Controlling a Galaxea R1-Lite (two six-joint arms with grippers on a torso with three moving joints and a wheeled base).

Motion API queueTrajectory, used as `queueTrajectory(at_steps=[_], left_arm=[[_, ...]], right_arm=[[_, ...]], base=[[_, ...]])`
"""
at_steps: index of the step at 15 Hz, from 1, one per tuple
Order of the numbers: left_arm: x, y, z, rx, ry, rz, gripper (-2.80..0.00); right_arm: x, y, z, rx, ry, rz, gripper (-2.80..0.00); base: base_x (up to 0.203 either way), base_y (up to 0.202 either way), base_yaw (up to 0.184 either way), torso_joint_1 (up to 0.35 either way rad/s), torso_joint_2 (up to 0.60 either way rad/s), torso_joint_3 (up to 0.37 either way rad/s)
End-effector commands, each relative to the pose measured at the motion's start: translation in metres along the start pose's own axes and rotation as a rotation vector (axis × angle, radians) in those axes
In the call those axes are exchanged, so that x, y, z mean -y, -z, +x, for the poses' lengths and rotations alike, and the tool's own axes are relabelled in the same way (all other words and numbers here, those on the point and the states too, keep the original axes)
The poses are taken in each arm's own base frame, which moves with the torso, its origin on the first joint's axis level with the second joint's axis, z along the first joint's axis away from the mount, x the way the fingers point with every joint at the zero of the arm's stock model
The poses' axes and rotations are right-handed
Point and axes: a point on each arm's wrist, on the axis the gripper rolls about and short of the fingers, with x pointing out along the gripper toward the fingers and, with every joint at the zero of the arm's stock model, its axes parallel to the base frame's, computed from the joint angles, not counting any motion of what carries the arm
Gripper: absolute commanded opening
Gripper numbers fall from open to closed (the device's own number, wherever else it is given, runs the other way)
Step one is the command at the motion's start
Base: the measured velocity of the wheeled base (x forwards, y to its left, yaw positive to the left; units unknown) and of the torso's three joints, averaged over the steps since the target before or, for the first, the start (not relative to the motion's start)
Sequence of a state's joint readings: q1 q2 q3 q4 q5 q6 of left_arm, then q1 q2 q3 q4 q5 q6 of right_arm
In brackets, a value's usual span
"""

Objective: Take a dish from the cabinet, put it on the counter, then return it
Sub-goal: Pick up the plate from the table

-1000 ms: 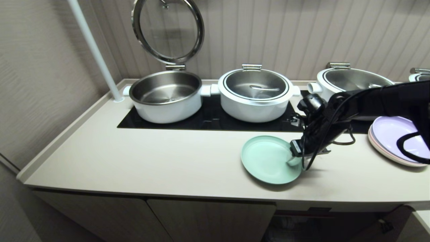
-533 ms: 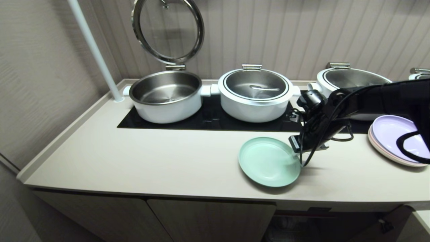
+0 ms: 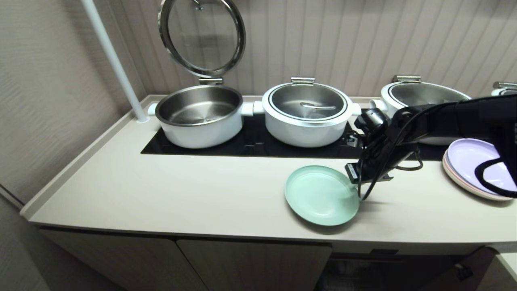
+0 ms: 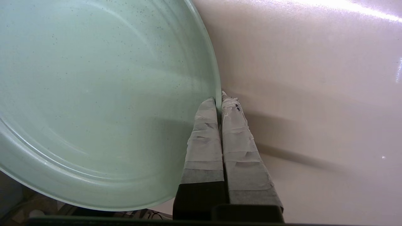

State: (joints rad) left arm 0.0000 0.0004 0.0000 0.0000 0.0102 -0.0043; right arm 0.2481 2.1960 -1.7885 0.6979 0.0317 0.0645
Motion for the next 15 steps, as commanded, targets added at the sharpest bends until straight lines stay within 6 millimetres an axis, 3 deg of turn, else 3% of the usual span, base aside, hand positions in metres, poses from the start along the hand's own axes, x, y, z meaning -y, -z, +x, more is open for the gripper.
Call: queueTrajectory(at_steps=[1,15], left_arm=[[0.000,0.000,0.000,0.000,-0.001,0.000,-2.80],[0.000,0.000,0.000,0.000,-0.001,0.000,-2.80]], right_arm=[[0.000,0.001,-0.002,-0.001,-0.001,0.020,-2.80],[0.001,0.005,-0.030,0.029,-0.009,0.346,-2.80]], base=[[0.000,0.000,0.000,0.000,0.00,0.000],[0.000,0.000,0.000,0.000,0.00,0.000]])
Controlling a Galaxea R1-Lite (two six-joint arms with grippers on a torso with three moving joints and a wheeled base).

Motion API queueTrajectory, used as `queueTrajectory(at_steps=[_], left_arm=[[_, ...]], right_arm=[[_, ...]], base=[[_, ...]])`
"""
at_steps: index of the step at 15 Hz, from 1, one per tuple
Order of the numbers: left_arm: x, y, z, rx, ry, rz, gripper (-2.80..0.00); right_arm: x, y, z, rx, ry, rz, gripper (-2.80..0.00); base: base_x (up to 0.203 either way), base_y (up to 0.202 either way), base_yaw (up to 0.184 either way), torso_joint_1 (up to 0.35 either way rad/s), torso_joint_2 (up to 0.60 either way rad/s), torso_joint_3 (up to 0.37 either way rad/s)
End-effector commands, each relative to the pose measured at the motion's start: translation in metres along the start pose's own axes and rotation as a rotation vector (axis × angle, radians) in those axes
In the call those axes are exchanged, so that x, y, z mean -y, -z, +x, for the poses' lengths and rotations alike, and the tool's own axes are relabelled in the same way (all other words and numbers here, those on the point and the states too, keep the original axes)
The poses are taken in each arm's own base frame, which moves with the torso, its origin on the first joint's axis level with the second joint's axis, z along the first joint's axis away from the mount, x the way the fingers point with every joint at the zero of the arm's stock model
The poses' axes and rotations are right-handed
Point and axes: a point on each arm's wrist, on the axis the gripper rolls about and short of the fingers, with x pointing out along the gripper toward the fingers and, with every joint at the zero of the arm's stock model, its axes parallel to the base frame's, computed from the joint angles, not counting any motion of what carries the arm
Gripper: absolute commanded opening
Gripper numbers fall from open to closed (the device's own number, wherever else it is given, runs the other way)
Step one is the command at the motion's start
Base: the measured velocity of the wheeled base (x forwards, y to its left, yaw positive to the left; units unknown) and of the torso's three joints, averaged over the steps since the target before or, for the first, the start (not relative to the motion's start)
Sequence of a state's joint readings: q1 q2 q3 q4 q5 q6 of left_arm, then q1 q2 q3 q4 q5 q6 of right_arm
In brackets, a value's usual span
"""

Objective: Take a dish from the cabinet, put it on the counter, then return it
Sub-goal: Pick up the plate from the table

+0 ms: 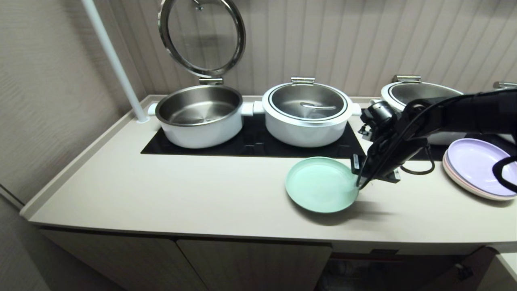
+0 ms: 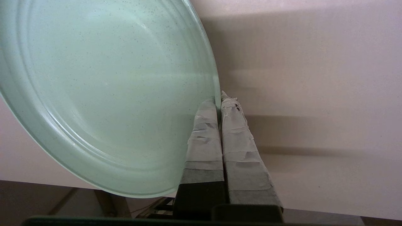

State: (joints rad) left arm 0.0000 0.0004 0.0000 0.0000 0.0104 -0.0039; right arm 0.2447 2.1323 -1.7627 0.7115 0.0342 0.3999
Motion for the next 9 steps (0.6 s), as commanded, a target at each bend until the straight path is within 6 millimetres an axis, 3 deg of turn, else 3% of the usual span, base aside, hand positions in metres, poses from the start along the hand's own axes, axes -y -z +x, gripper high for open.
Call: queueTrajectory(at_steps=[1,9], left_arm=[[0.000,0.000,0.000,0.000,0.000,-0.001,-2.80],[0.000,0.000,0.000,0.000,0.000,-0.001,-2.80]], right_arm=[[0.002,0.003,-0.009,0.004,-0.002,0.019,-2.80],[0.007,0.016,-0.028,0.004,-0.004,0.088,-2.80]], base=[[0.000,0.000,0.000,0.000,0.00,0.000],[0.000,0.000,0.000,0.000,0.00,0.000]])
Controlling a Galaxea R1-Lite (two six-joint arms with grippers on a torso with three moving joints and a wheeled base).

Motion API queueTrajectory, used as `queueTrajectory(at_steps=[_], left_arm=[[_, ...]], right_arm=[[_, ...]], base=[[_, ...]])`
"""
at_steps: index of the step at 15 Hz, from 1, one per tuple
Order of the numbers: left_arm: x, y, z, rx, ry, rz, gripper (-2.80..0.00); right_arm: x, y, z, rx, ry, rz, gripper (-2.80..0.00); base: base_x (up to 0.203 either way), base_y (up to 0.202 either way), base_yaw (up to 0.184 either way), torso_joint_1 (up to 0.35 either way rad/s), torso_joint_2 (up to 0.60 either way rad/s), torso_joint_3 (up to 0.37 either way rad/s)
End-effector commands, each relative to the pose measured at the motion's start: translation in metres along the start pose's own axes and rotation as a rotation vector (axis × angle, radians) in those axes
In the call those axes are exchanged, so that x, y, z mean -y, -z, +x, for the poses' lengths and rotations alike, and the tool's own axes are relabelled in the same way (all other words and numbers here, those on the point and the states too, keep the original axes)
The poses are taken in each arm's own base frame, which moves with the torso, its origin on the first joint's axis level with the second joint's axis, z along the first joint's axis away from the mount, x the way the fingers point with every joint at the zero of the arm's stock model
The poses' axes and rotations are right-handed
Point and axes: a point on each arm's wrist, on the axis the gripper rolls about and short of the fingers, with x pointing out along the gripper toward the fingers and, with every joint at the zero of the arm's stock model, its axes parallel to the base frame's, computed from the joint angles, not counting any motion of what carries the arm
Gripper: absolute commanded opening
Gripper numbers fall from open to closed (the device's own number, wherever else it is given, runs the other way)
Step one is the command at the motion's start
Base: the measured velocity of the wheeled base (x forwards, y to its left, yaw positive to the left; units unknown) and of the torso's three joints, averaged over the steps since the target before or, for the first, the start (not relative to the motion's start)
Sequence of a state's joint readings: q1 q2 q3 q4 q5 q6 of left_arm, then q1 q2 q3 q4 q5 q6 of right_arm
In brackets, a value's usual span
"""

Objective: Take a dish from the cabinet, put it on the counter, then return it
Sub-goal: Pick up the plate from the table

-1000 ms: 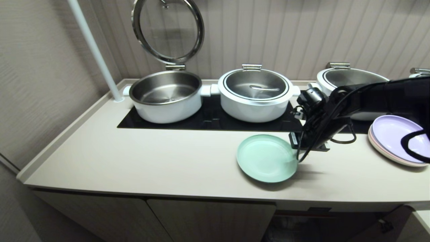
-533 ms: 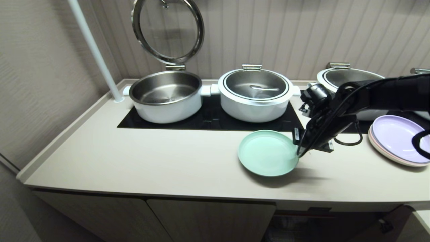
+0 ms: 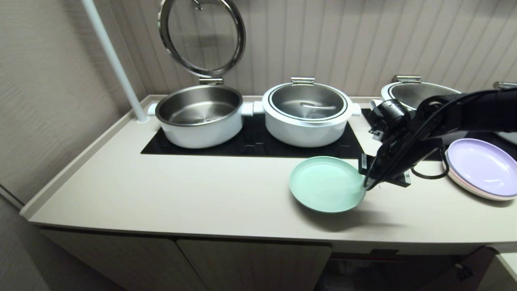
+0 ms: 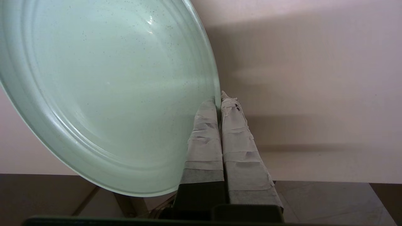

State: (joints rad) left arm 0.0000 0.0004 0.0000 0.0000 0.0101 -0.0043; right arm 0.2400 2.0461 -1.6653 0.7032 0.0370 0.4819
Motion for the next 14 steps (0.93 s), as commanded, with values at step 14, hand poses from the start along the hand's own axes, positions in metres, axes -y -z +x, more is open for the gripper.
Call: queueTrajectory(at_steps=[14], left_arm=[[0.000,0.000,0.000,0.000,-0.001,0.000,-2.80]], right_arm=[[0.025,0.050,-0.059,0.039,-0.021,0.013,-2.80]], base=[[0.000,0.000,0.000,0.000,0.00,0.000]])
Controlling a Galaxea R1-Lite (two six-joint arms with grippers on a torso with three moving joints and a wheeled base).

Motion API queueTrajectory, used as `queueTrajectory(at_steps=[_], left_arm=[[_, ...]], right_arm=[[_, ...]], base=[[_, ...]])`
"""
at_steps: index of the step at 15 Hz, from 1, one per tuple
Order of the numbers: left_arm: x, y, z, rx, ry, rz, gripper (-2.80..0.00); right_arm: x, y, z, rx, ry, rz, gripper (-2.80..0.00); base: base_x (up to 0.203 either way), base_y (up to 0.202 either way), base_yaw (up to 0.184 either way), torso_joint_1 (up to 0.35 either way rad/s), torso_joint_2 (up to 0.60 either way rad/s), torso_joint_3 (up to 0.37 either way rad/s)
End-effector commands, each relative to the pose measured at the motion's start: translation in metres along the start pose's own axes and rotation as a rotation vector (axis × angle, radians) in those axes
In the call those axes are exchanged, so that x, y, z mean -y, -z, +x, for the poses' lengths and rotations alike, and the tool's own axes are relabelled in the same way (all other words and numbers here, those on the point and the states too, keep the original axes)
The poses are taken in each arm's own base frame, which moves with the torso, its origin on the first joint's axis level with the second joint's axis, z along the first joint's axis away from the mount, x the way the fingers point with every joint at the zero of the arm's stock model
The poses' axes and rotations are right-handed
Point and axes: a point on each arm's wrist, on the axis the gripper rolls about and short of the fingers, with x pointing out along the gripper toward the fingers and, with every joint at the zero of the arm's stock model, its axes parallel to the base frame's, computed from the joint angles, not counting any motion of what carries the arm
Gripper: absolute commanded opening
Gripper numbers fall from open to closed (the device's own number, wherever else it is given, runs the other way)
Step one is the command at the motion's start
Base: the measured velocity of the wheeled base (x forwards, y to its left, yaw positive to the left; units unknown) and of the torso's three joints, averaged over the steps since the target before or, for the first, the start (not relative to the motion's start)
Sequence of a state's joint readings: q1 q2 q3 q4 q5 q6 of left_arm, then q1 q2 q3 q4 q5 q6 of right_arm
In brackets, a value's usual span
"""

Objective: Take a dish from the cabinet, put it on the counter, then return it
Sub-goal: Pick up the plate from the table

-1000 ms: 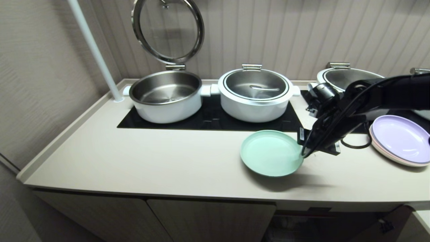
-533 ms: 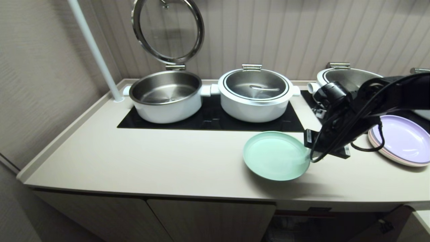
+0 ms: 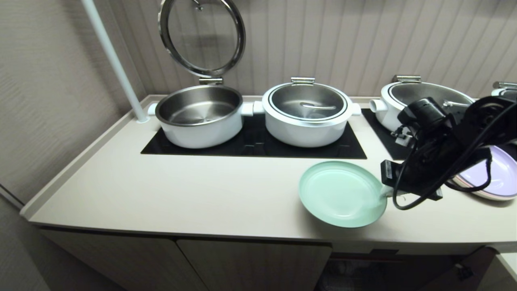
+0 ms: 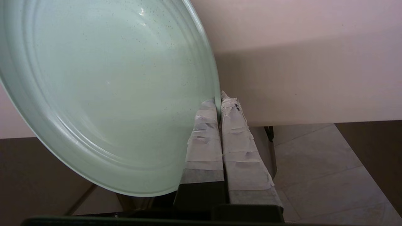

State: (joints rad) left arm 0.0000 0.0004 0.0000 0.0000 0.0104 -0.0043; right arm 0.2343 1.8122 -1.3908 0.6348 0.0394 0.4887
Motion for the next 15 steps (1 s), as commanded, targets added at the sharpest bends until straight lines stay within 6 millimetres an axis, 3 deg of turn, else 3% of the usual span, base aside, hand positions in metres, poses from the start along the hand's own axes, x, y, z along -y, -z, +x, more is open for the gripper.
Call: queueTrajectory(at_steps=[1,15], left_arm=[[0.000,0.000,0.000,0.000,0.000,0.000,-2.80],[0.000,0.000,0.000,0.000,0.000,0.000,-2.80]], right_arm=[[0.006,0.013,-0.018,0.018,-0.010,0.002,-2.80],[0.054,0.109,-0.079,0.062,-0.031,0.063,-2.80]], base=[[0.000,0.000,0.000,0.000,0.00,0.000],[0.000,0.000,0.000,0.000,0.00,0.000]])
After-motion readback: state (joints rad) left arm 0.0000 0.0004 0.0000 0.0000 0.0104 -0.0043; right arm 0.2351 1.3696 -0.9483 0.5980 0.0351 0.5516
